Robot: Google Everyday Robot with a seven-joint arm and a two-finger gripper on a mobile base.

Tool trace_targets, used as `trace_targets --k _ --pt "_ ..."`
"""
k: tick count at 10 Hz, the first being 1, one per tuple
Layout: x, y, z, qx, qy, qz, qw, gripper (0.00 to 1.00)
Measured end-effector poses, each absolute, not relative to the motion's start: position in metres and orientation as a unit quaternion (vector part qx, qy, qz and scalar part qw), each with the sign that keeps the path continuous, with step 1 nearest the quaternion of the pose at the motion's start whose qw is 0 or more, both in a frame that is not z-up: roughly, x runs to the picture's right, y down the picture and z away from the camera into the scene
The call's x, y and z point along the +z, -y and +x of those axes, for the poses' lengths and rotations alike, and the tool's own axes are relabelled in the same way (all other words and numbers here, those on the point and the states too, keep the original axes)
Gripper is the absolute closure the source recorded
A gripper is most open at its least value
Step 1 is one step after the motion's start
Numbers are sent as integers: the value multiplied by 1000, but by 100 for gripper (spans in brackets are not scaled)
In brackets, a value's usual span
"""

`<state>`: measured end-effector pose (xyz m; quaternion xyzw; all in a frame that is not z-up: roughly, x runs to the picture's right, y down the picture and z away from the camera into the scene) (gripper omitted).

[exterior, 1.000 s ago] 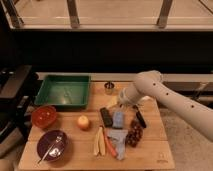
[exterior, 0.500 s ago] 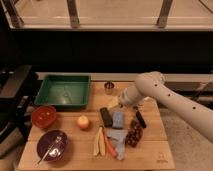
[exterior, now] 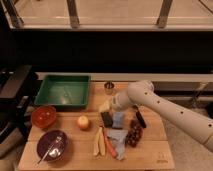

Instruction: Place eraser in metal cup

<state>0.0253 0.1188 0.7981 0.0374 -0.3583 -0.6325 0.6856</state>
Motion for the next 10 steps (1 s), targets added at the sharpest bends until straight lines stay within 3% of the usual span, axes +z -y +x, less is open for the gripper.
trace_targets --k 10 --pt "857 -125 12 -676 342 32 652 38"
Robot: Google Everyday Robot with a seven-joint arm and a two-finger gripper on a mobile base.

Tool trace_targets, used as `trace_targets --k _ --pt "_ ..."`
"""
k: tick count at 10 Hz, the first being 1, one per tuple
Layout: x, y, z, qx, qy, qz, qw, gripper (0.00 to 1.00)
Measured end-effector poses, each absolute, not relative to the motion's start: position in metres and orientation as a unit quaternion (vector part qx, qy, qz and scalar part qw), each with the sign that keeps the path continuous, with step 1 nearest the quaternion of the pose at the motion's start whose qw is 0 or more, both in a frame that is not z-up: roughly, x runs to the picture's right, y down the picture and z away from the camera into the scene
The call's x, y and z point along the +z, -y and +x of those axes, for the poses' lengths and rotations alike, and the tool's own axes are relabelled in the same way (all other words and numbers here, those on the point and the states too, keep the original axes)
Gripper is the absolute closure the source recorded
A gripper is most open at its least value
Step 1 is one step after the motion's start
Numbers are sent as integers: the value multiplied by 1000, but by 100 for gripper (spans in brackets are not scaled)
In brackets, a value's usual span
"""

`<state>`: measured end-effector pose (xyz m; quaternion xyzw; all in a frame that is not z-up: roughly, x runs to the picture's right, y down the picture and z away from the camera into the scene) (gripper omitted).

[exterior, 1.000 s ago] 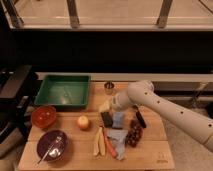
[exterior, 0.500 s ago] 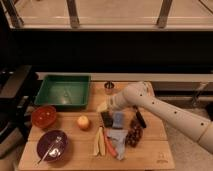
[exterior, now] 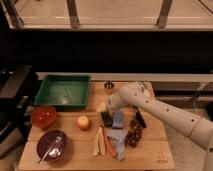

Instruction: Place eraser in metal cup

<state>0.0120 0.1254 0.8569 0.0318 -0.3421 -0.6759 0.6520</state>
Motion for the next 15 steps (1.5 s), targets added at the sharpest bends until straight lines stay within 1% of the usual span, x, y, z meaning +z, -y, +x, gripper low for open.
trace_targets --k 5,7,9,10,11,12,15 --pt "885 -145 18 -674 343 4 655 39" --pt "887 -147 20 -671 344 -1 656 50" --pt "884 -152 20 -673 348 -5 653 74" --pt "884 -152 20 -672 348 -5 653 81" --pt "885 -153 20 -668 353 -5 655 91" --pt "887 -157 21 -661 358 -2 660 99" --pt "872 -151 20 -639 379 17 669 100"
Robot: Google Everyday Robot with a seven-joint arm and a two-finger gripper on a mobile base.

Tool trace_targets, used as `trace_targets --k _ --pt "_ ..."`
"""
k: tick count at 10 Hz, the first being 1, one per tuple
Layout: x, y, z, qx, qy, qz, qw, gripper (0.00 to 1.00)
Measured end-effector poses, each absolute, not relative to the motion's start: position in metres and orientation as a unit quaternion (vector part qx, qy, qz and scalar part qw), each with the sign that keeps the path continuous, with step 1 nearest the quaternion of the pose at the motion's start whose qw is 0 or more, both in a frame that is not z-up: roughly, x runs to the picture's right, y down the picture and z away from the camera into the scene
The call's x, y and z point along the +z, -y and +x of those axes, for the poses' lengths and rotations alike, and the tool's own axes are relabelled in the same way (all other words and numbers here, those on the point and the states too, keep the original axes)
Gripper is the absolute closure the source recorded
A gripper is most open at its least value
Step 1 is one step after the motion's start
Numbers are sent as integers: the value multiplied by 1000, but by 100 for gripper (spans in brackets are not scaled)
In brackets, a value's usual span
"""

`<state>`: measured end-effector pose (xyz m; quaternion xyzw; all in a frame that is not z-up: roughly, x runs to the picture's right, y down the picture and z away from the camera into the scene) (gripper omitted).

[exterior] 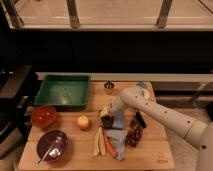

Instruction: Place eraser in metal cup

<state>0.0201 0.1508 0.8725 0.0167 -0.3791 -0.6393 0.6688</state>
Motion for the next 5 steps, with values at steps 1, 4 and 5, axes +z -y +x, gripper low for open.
trace_targets --k 1,4,5 --pt "857 -139 21 -627 388 32 674 100" --pt "815 -102 28 -595 402 72 692 100" --pt "808 -93 37 -590 397 78 699 100"
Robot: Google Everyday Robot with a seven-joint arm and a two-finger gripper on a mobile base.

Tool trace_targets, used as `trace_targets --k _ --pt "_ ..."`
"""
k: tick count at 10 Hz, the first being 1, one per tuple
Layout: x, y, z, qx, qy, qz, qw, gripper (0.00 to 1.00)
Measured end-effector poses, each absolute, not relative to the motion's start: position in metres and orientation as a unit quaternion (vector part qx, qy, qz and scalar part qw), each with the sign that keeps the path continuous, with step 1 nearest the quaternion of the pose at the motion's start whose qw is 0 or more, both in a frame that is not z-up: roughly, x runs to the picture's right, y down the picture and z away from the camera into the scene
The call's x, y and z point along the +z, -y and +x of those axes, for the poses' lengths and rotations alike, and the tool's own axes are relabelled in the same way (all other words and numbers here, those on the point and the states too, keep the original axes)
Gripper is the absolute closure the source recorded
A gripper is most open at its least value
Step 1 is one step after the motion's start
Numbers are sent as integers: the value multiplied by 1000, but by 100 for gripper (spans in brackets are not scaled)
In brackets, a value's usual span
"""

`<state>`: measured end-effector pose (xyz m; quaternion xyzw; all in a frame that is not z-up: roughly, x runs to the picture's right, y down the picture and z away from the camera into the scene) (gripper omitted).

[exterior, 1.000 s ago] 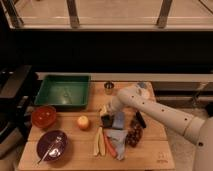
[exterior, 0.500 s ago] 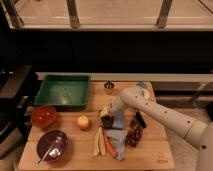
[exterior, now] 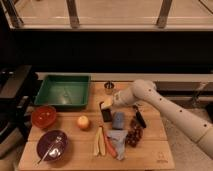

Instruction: Place eraser in metal cup

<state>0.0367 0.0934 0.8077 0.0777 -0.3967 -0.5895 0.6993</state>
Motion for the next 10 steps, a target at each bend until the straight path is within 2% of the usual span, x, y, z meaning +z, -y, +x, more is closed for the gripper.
trace_targets --k 2,5,10 --pt "806 -84 56 -581 381 80 715 100" --pt "819 -76 91 -578 340 51 740 100" --pt "820 -76 95 -577 338 47 742 100"
